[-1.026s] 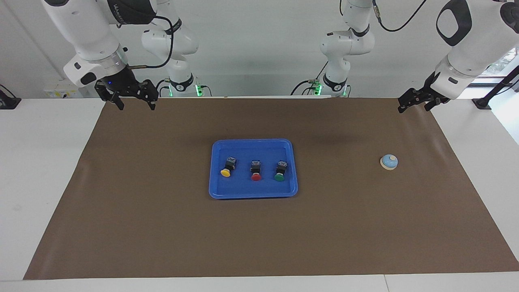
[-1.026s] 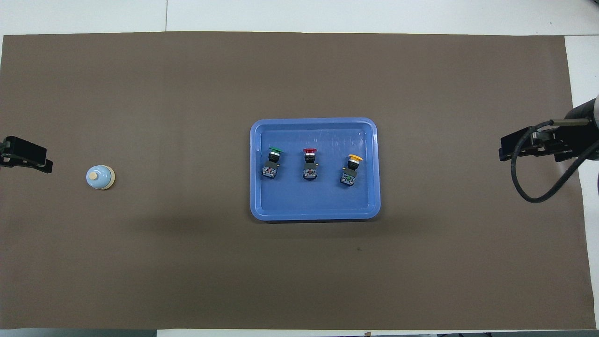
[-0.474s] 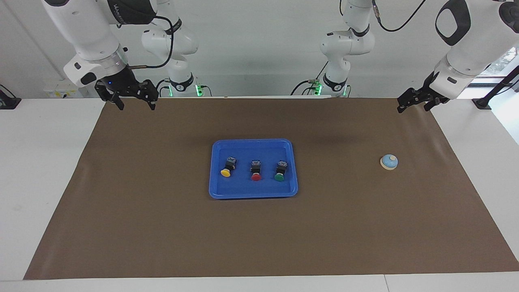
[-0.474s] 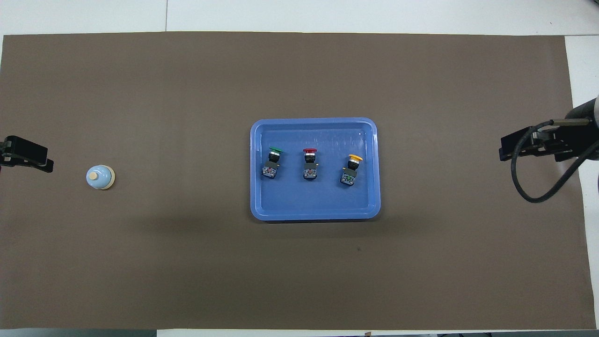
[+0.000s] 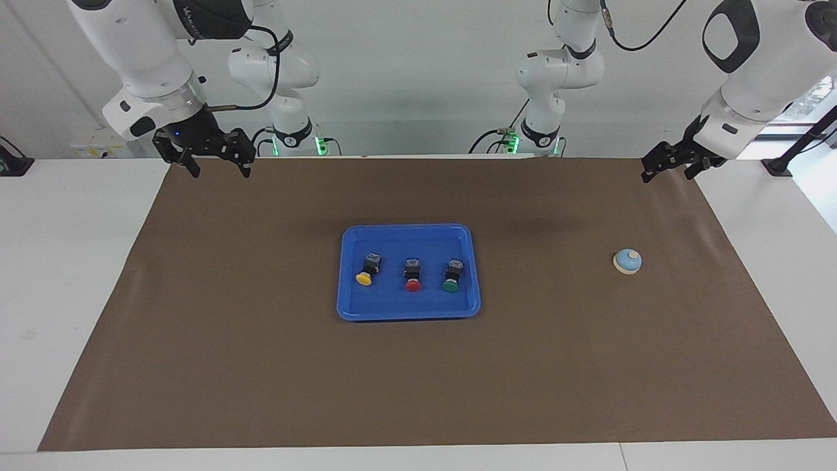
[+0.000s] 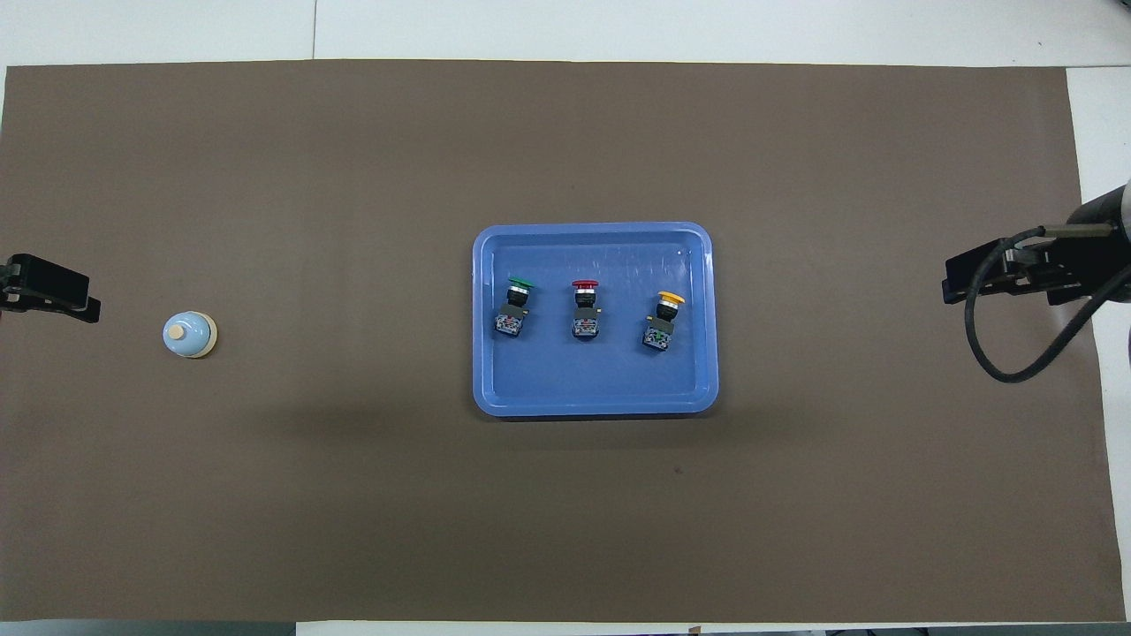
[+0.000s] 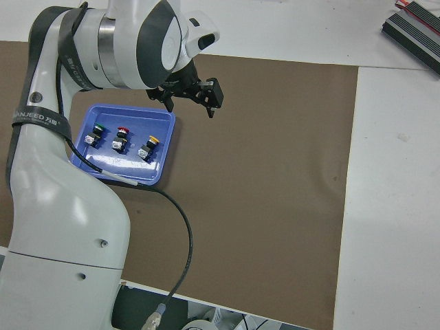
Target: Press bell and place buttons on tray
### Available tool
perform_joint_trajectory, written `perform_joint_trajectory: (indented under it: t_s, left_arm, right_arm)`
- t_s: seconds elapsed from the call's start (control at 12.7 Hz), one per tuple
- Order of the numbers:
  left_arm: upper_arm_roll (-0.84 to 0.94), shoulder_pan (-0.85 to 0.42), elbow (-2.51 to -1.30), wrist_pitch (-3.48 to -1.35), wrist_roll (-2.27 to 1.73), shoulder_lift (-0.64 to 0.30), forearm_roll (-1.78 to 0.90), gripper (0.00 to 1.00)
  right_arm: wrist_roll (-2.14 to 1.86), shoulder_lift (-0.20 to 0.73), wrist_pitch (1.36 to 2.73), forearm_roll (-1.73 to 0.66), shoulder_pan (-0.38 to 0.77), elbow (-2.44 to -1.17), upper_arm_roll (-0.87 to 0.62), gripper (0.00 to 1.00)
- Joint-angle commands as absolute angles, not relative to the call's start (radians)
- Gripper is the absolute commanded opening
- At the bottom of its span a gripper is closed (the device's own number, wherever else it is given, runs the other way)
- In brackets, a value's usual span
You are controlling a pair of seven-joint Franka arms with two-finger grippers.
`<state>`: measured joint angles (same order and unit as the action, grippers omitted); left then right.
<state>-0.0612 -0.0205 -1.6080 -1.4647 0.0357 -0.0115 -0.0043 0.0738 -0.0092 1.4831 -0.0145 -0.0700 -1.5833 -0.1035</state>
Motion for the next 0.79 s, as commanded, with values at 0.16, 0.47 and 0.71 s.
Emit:
perform_joint_trajectory:
  t_s: [0.16,0.47,0.71]
  left_arm:
    - [-0.063,-0.025,-1.591,-1.509,0.037,-0.021,-0.006,1.0]
    - [-0.063,-0.025,-1.595,-1.528,0.032,-0.023,-0.006,1.0]
    - [-0.061,-0.025,-1.595,-1.54,0.011,-0.025,-0.006,1.0]
  right_arm:
    - [0.055,-0.028,1.494,-0.005,-0.074,-1.605,-0.101,1.0]
    - [0.055,-0.028,1.494,-0.005,-0.072,-1.605,-0.101,1.0]
    - [0.055,-0.028,1.494,-0.005,-0.074,-1.605,-0.101,1.0]
